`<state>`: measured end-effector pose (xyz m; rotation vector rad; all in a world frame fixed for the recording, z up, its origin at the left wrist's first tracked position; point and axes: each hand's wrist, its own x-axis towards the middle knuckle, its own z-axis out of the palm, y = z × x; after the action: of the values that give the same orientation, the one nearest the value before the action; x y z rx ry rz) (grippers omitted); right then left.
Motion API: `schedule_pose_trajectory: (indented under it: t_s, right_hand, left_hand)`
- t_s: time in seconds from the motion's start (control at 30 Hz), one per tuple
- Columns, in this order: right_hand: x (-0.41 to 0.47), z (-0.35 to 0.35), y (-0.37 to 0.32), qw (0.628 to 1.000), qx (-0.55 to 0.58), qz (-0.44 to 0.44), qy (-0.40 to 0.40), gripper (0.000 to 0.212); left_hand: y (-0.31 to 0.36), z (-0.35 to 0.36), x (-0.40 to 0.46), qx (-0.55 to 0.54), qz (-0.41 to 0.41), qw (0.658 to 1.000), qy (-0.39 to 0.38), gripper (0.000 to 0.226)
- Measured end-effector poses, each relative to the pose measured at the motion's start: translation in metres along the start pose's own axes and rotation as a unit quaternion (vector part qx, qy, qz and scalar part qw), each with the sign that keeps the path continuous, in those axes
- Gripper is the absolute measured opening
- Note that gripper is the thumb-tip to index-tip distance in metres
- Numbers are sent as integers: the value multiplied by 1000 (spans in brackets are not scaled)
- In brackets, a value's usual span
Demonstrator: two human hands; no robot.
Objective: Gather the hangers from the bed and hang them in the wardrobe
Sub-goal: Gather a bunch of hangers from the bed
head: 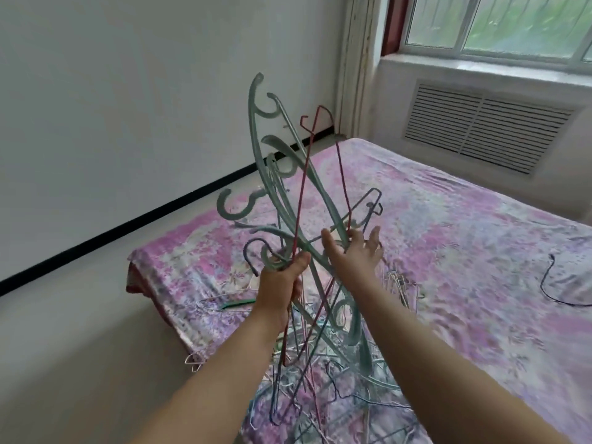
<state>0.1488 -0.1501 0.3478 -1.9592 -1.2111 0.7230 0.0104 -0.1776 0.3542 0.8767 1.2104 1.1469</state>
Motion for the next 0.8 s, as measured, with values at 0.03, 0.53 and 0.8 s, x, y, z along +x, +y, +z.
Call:
schedule_pose_trajectory:
  t_s: [0.03, 0.53, 0.8]
  right_hand:
    - [-3, 7, 3, 1000, 1, -3, -12, 83]
    - [-50, 53, 24, 982, -40, -112, -148, 77]
    - [-47, 59, 34, 975, -21, -179, -132, 73]
  left_hand:
    - [-5, -3, -1, -4, -19, 1000, 9, 20]
    - [-23, -40, 4, -8, -140, 989, -42, 26]
    - [-23, -38, 9, 19, -143, 987, -65, 26]
